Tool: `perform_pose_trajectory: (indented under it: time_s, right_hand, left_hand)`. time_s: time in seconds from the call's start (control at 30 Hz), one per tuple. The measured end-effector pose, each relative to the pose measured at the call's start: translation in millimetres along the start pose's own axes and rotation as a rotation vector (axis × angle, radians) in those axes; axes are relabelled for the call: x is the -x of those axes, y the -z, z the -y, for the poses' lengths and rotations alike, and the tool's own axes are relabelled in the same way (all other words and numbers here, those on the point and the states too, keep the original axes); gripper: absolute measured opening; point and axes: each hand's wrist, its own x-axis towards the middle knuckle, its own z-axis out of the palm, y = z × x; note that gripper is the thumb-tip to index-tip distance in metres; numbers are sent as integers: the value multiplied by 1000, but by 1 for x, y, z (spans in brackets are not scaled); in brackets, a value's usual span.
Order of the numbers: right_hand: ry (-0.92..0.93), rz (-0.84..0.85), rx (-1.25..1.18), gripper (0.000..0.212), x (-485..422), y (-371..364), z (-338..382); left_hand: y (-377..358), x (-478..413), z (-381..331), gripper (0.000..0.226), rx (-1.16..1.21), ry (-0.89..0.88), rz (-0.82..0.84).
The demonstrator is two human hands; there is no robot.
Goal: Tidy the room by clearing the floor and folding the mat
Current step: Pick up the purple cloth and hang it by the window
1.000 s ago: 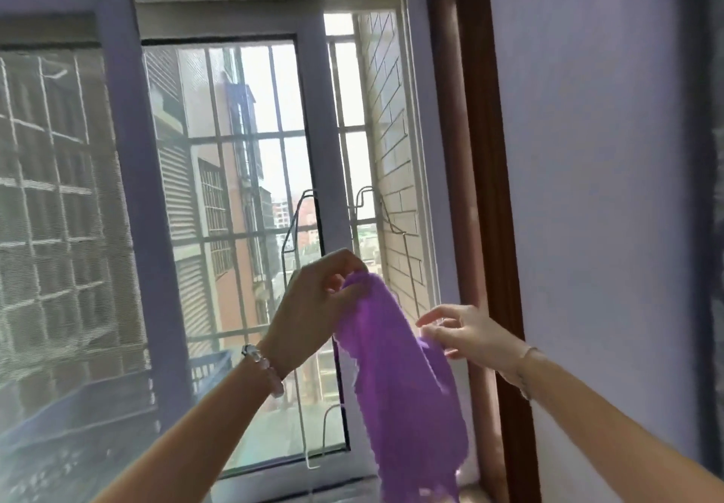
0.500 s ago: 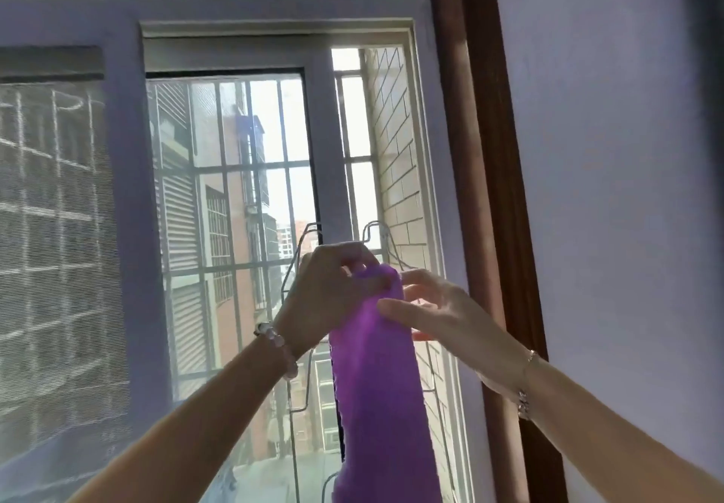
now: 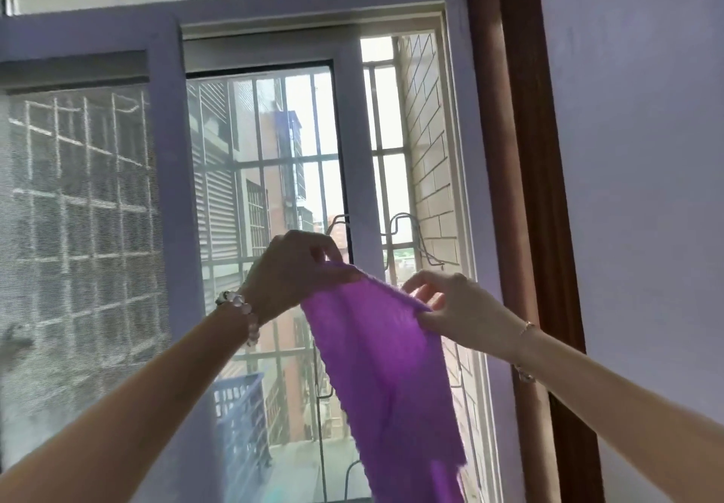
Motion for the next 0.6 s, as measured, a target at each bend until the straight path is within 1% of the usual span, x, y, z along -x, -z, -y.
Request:
perform_pose_trajectory:
  time_s: [0.13, 0.2, 0.27, 0.37, 0.43, 0.53, 0.6]
  right_hand:
    - [11, 58, 153, 23, -5, 6, -11]
    - [26, 53, 242, 23, -6, 8, -15]
    - [24, 38, 279, 22, -8, 10, -20]
    - [-5, 49, 310, 18, -9, 11, -27]
    - [-20, 25, 337, 14, -11, 15, -30]
    - [-26, -38, 358, 11, -21, 28, -27]
    - [-16, -91, 393, 8, -34, 40, -22]
  left_hand:
    - [5, 1, 9, 20, -114, 3, 19]
    - [5, 3, 14, 17, -149, -18, 56]
    - [4, 2, 23, 14, -185, -46, 133]
    - [1, 0, 36, 3, -213, -97, 262]
    - [-2, -3, 42, 6, -184, -120, 306]
    - [2, -17, 46, 8, -162, -157, 299]
    - [11, -34, 45, 13, -172, -180, 265]
